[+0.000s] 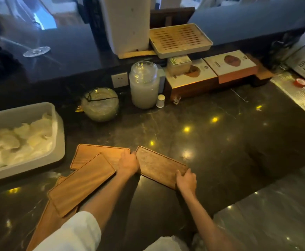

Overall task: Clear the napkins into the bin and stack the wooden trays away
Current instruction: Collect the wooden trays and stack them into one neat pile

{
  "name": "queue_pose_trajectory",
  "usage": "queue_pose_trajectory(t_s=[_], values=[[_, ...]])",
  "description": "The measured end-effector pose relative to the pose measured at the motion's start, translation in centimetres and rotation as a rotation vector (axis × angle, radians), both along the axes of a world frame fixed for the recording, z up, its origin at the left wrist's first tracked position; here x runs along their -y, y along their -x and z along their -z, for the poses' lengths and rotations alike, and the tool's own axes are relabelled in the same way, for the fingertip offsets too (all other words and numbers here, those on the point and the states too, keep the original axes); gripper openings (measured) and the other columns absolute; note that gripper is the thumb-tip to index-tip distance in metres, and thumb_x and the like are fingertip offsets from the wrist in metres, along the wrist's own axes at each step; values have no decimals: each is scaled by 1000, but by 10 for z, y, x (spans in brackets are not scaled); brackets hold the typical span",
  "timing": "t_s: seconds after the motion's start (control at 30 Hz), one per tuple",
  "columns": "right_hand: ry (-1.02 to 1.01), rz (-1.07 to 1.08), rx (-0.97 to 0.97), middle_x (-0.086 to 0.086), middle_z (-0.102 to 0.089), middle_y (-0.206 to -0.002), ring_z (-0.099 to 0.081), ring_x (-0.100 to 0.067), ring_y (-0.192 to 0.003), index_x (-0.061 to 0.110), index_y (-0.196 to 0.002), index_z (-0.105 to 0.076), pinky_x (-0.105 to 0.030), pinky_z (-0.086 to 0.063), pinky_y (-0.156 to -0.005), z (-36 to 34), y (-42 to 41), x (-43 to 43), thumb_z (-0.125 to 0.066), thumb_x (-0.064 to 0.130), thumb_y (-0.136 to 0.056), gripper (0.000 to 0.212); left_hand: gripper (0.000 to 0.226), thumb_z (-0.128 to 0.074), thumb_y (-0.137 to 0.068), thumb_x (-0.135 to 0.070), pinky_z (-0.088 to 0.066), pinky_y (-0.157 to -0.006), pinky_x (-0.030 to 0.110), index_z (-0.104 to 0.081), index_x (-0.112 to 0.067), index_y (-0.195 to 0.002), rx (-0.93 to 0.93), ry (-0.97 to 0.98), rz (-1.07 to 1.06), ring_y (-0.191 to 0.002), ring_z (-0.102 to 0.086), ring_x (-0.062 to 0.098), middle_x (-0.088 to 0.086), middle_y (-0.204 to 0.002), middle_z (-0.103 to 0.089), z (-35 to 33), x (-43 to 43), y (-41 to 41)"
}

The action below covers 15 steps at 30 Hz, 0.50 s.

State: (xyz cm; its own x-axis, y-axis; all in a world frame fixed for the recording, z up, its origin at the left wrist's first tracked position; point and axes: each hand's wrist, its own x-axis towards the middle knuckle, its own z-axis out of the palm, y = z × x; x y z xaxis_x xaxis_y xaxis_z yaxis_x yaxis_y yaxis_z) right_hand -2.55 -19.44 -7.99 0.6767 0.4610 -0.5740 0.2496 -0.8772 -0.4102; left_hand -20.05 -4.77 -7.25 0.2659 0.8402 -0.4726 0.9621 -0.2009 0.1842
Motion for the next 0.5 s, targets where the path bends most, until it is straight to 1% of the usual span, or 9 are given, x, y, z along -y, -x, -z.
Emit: queue_pose_trajectory(t_s=[0.07,0.13,0.2,0.23,0.3,0.33,0.4,0.43,0.5], values=[[-17,49,-31,-18,-42,-142,-51,-36,-123,5,-147,-37,-41,-42,-105,5,-5,2,-46,34,-99,57,37,-43,-97,-34,-43,-95,42,-56,-15,-126,-27,-24,-43,-116,-47,31,14,-124,-51,3,1,-4],[-55,76,-71,-17,-48,-134,-56,-35,-116,7,-139,-50,-39,-45,-101,10,-11,4,-47,29,-99,46,36,-46,-95,-35,-41,-95,41,-61,-14,-119,-52,-58,-141,-115,-46,31,14,-123,-49,1,3,-12],[-97,111,-139,-15,-53,-130,-58,-33,-112,9,-134,-55,-38,-48,-99,12,-18,5,-50,26,-97,41,35,-49,-93,-35,-39,-98,42,-66,-12,-113,-54,-107,-249,-116,-45,32,14,-125,-48,0,7,-23],[-130,129,-180,-14,-54,-129,-59,-31,-111,9,-133,-56,-38,-48,-99,13,-25,6,-51,24,-97,40,34,-49,-93,-34,-38,-100,44,-66,-11,-111,-23,-128,-304,-117,-45,33,15,-126,-49,0,10,-30],[-209,148,-252,-12,-56,-130,-59,-28,-111,12,-134,-56,-41,-48,-101,12,-49,8,-52,23,-97,39,30,-50,-95,-27,-40,-101,45,-66,-8,-112,128,-139,-417,-117,-47,34,17,-127,-52,0,17,-47],[-253,147,-271,-11,-57,-131,-59,-28,-113,13,-135,-56,-39,-47,-102,11,-68,8,-52,21,-98,39,28,-51,-95,-23,-43,-99,45,-65,-6,-113,228,-139,-473,-115,-50,34,18,-125,-54,-1,21,-58],[-339,127,-277,-8,-60,-131,-57,-28,-119,11,-135,-56,-30,-43,-101,5,-118,8,-53,17,-97,38,25,-54,-94,-15,-46,-93,41,-66,-5,-113,401,-166,-584,-110,-56,31,18,-121,-58,-5,33,-86],[-375,112,-276,-8,-61,-130,-57,-27,-121,9,-135,-56,-29,-42,-101,2,-146,6,-53,15,-97,38,24,-56,-92,-13,-47,-90,37,-66,-6,-113,463,-187,-642,-108,-58,29,17,-118,-60,-9,40,-102],[-423,61,-265,-12,-62,-131,-57,-26,-121,5,-132,-57,-36,-43,-106,-3,-208,-3,-55,11,-96,37,24,-58,-90,-10,-45,-82,28,-68,-7,-113,549,-207,-758,-105,-61,26,16,-114,-65,-18,54,-141]])
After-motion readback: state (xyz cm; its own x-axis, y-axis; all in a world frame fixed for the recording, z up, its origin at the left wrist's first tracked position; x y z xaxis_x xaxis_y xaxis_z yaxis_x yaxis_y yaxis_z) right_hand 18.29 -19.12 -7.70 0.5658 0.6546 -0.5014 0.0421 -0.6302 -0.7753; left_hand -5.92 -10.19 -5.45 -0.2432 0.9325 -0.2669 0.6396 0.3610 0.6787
